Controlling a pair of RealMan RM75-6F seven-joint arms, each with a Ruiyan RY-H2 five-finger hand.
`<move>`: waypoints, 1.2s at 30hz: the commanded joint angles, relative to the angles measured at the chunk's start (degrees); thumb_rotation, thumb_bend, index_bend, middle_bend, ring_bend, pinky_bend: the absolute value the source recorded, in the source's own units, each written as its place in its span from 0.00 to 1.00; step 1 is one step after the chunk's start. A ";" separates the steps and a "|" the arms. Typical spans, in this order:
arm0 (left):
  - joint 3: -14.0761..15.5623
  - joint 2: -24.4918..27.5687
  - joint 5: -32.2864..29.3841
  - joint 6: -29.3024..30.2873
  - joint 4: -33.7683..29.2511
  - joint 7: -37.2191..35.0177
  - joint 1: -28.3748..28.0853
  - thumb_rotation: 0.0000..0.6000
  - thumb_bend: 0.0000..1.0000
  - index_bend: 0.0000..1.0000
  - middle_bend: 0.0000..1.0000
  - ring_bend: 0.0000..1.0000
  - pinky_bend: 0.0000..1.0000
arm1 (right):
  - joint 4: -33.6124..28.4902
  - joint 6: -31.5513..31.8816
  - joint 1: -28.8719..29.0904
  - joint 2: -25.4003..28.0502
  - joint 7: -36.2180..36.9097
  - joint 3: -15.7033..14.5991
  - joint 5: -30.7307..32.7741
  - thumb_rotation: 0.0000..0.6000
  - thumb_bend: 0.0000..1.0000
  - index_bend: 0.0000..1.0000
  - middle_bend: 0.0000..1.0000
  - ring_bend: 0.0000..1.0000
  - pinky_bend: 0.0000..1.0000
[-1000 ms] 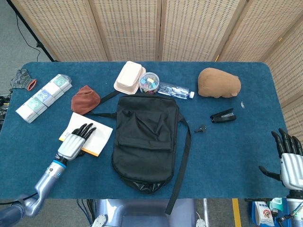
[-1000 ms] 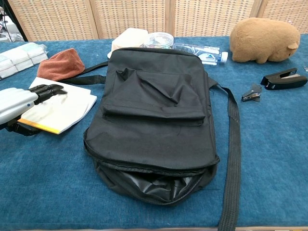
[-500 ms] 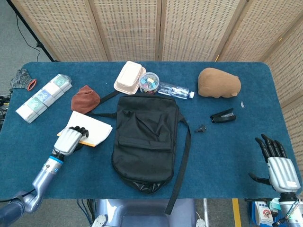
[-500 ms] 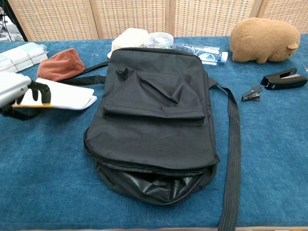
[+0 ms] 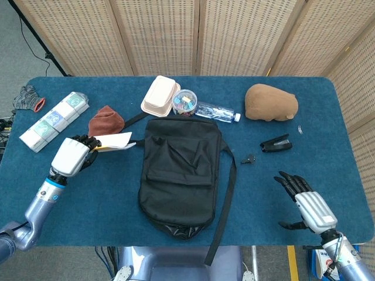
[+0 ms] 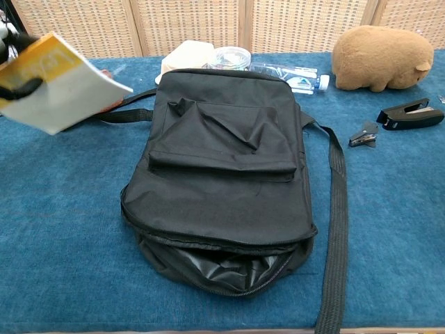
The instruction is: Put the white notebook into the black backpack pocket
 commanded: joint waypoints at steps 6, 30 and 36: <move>-3.30 9.93 -0.48 2.19 -12.33 3.52 -1.39 1.00 0.49 0.74 0.57 0.51 0.67 | -3.01 -9.36 8.26 -2.79 1.08 1.41 -2.28 1.00 0.00 0.09 0.03 0.00 0.00; -4.97 19.81 -2.07 4.47 -20.47 3.46 0.60 1.00 0.49 0.75 0.58 0.51 0.67 | 1.21 -20.87 20.15 -25.88 -12.82 4.58 5.47 1.00 0.00 0.14 0.06 0.00 0.01; -5.00 20.28 -2.08 4.93 -20.48 2.94 0.90 1.00 0.49 0.75 0.58 0.51 0.67 | 6.09 -20.55 21.68 -31.29 -14.95 5.33 7.38 1.00 0.00 0.14 0.06 0.00 0.00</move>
